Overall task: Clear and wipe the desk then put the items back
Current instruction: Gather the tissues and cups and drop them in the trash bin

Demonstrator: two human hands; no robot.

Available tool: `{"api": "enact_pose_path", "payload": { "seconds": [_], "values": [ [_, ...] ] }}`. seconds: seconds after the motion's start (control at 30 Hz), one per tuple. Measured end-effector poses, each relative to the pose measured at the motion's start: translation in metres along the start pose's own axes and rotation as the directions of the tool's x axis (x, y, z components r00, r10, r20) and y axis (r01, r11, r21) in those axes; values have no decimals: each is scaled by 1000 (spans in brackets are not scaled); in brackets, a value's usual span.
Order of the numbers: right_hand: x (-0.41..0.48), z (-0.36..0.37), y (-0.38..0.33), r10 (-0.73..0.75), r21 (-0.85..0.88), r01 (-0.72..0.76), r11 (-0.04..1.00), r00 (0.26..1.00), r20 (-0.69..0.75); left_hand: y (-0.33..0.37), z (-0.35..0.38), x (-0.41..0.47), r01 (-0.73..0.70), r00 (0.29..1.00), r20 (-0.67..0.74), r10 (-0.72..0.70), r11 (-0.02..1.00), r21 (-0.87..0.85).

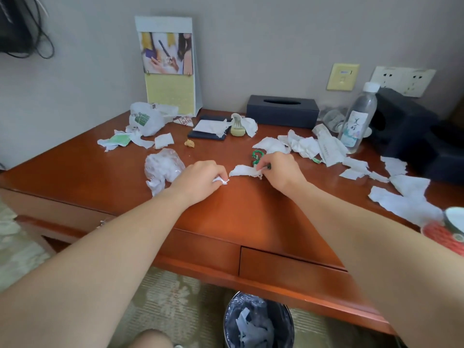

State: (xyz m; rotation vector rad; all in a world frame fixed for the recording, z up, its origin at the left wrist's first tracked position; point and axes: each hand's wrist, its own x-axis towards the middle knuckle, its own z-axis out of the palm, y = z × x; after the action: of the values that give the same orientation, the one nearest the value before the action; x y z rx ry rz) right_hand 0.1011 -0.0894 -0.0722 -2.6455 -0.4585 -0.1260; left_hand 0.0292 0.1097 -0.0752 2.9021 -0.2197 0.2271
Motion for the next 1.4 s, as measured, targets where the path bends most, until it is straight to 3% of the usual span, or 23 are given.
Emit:
{"api": "enact_pose_path", "payload": {
  "seconds": [0.43,1.4],
  "values": [
    [-69,-40,22,110,108,-91,990,977,-181,54,-10,-35,-68,997,-41,66,996,-54],
    [-294,-25,16,77,202,-32,979,973,-217,144,24,-205,-160,982,-110,152,985,-70]
  ]
}}
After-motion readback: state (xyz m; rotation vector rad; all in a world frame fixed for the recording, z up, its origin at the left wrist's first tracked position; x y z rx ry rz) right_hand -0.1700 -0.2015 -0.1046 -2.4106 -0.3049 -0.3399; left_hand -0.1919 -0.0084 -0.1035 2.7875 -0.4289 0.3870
